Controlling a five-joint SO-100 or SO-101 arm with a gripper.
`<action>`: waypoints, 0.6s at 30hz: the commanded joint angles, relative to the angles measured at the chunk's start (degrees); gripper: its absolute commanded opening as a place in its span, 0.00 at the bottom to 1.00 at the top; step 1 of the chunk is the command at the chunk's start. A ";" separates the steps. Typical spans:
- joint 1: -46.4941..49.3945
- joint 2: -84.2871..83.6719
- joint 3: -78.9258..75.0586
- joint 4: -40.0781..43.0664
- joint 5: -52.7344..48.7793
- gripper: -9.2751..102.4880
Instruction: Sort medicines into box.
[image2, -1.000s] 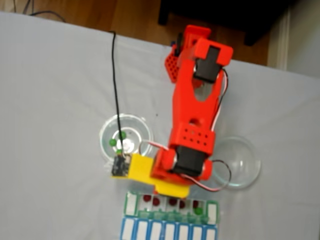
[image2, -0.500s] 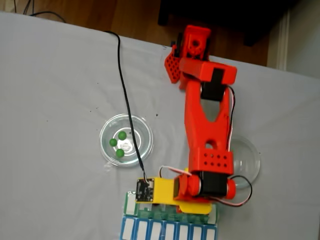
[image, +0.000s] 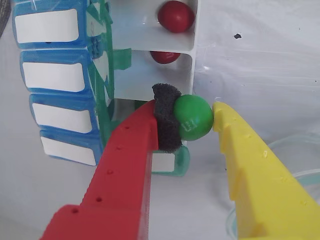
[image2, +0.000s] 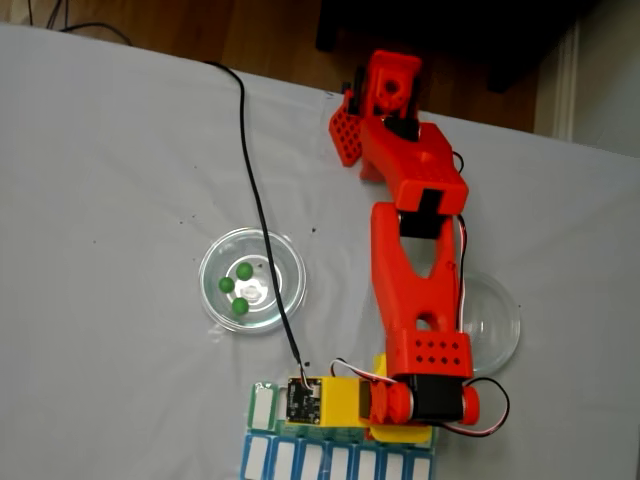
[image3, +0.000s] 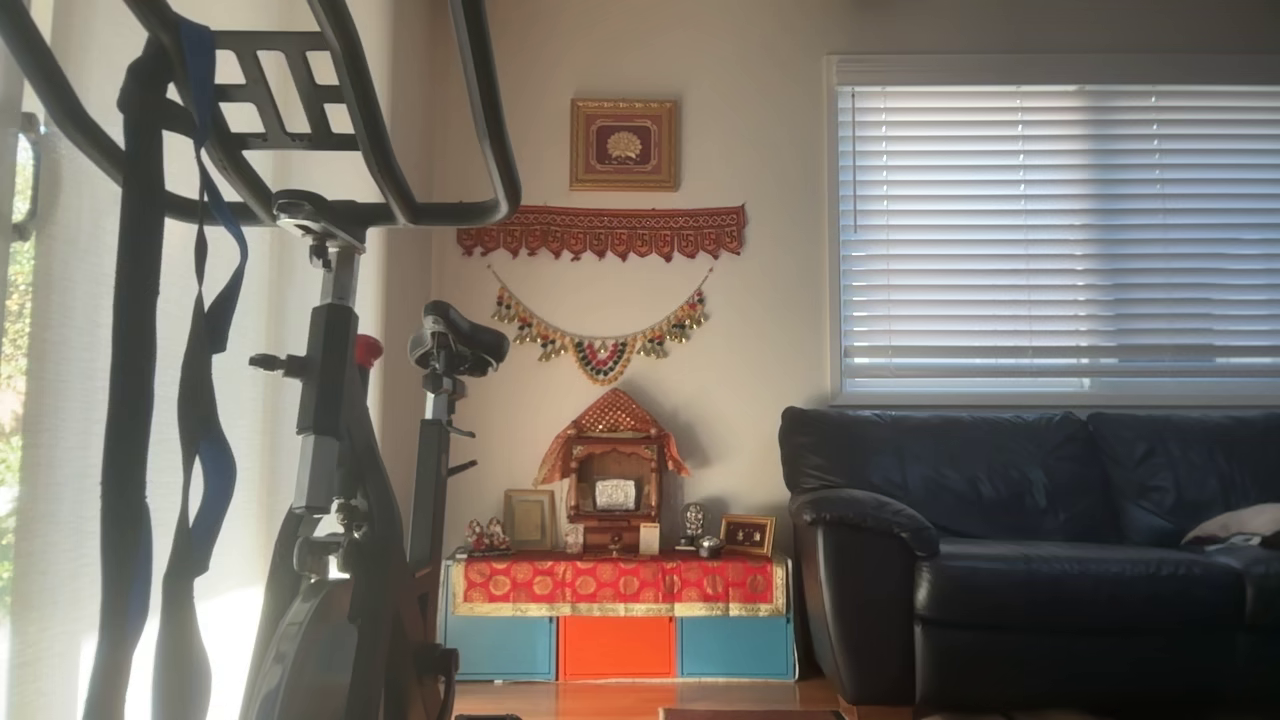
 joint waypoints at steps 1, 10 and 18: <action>-1.23 0.97 -7.12 0.35 0.26 0.10; -0.88 -13.80 -31.29 10.72 0.79 0.10; -0.09 -20.13 -42.54 11.95 2.72 0.10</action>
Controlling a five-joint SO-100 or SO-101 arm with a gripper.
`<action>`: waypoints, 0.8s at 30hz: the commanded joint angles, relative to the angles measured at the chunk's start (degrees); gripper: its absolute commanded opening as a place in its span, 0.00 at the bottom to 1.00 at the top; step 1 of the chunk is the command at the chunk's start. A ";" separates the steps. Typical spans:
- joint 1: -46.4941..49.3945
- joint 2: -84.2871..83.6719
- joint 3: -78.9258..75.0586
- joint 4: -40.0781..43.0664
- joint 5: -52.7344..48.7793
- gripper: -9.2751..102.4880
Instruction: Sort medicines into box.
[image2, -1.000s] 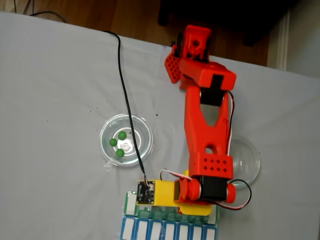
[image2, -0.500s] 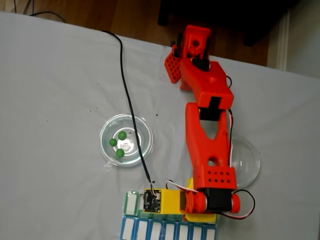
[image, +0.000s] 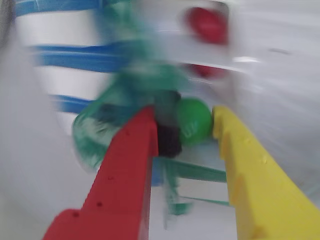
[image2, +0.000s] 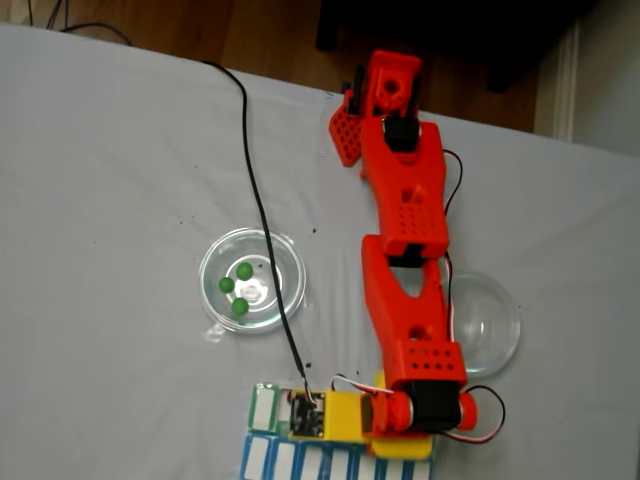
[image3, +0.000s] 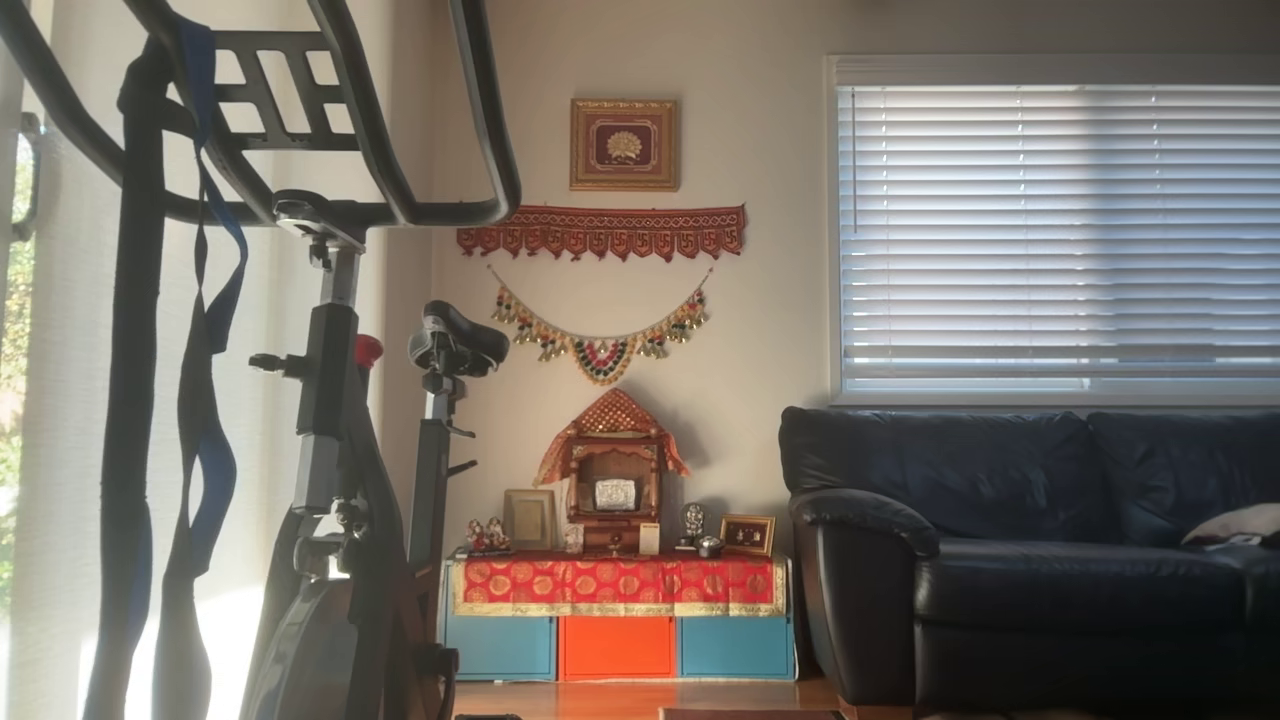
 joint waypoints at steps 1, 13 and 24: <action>0.09 2.90 -6.42 2.11 0.35 0.10; 0.18 5.98 -1.67 2.11 0.00 0.10; 0.62 4.57 -2.46 2.11 0.00 0.17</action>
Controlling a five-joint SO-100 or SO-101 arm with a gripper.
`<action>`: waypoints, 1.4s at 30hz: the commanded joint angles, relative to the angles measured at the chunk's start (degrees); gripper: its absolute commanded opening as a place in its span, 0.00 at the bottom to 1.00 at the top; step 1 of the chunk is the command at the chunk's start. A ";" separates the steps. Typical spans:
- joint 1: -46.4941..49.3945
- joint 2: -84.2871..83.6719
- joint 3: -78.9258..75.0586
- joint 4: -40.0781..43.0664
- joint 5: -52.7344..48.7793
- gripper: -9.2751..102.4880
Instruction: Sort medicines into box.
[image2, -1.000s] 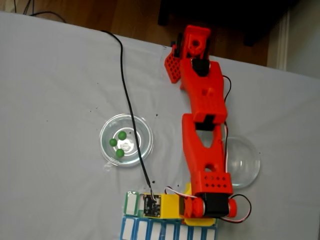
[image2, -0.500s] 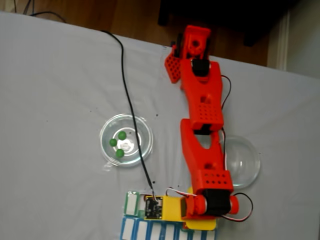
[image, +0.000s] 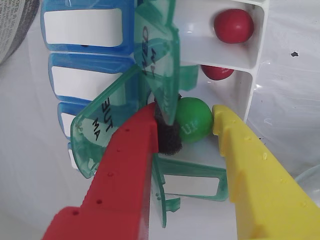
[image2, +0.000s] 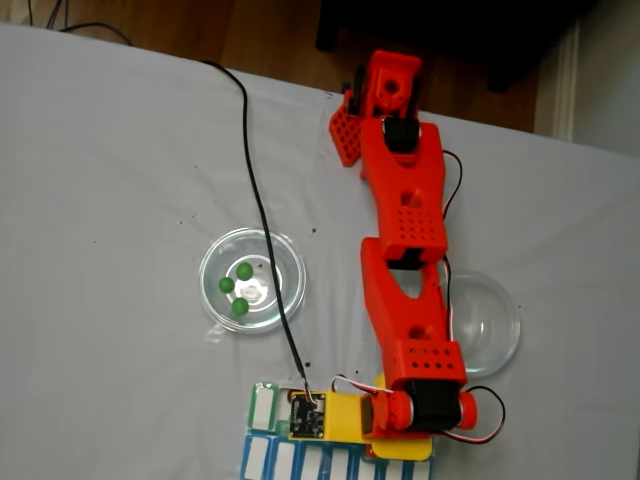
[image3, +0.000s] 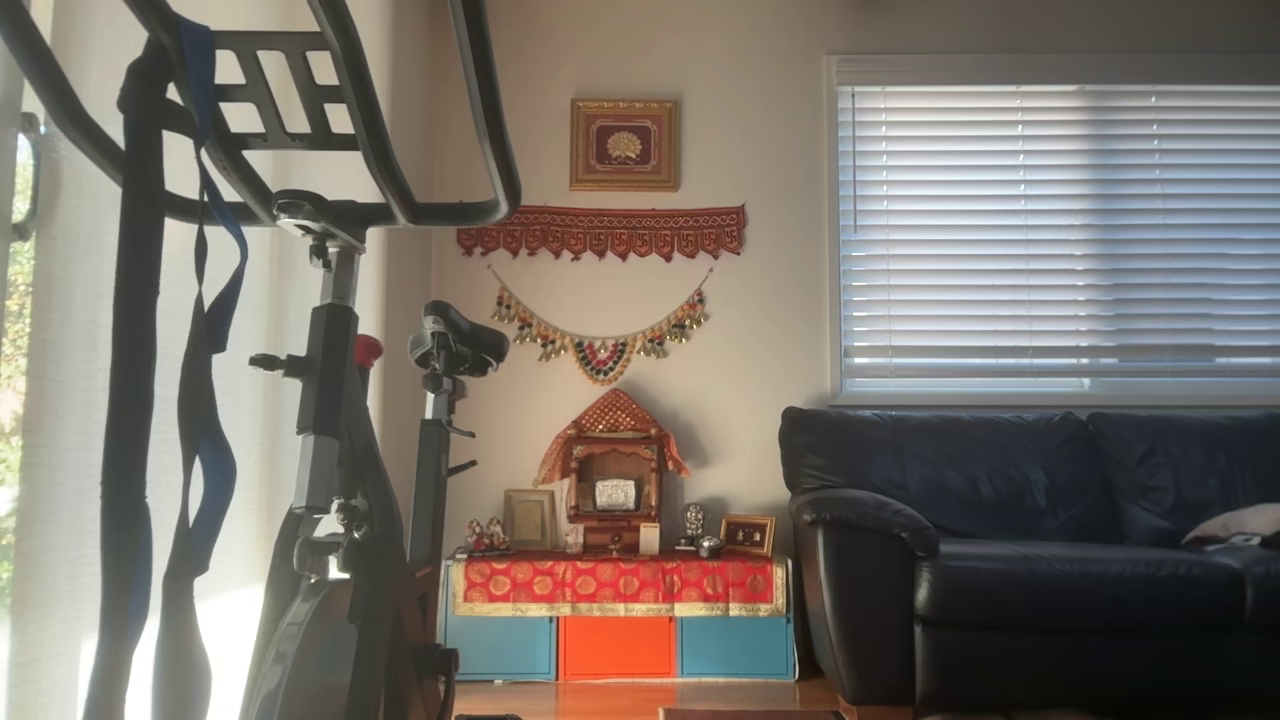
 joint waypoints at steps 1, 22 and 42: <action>0.70 4.92 -1.49 1.93 -0.26 0.18; 0.88 12.22 8.09 1.93 -3.78 0.30; 7.38 34.63 27.95 1.85 -6.33 0.10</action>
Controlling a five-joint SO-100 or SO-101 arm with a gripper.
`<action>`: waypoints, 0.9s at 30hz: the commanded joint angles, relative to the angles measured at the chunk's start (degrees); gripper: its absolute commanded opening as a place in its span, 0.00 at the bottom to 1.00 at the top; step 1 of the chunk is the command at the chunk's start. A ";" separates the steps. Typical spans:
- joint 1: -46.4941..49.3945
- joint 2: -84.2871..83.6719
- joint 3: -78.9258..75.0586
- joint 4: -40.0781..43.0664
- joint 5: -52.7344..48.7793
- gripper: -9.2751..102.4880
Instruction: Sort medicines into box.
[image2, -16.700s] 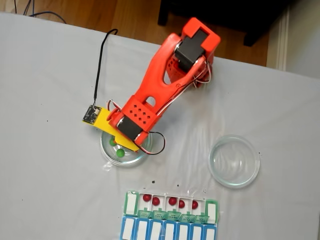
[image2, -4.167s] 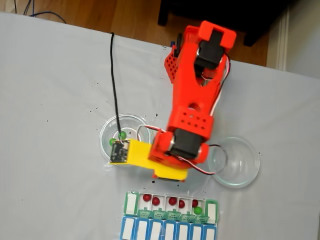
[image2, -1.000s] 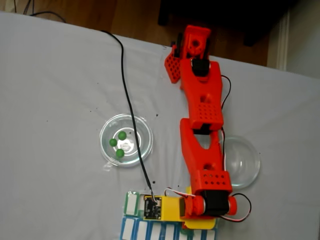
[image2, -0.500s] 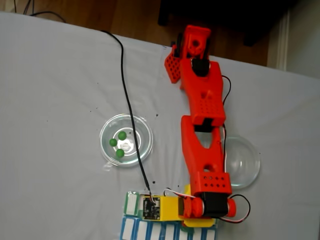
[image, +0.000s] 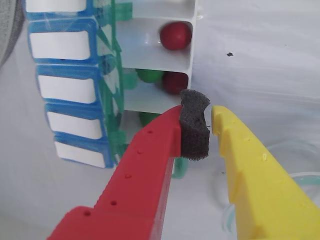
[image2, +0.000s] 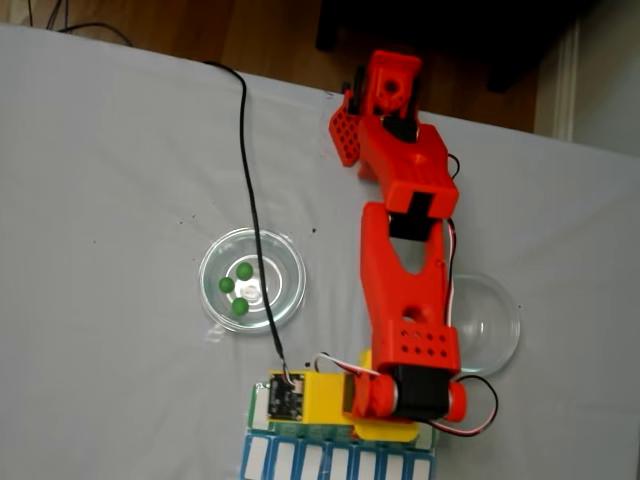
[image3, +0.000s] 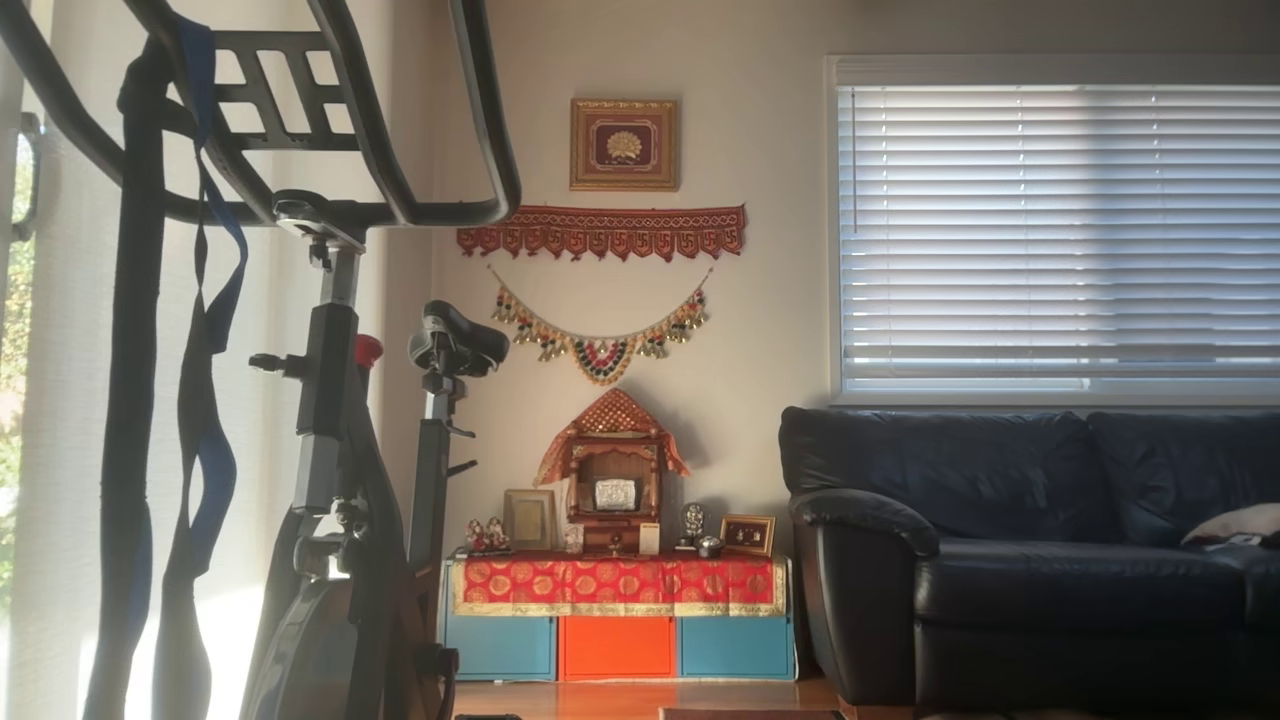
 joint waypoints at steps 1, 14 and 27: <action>3.34 11.07 -2.29 1.85 -1.32 0.10; 14.59 29.88 21.62 1.85 -13.62 0.10; 29.88 38.14 40.43 -5.98 -18.37 0.10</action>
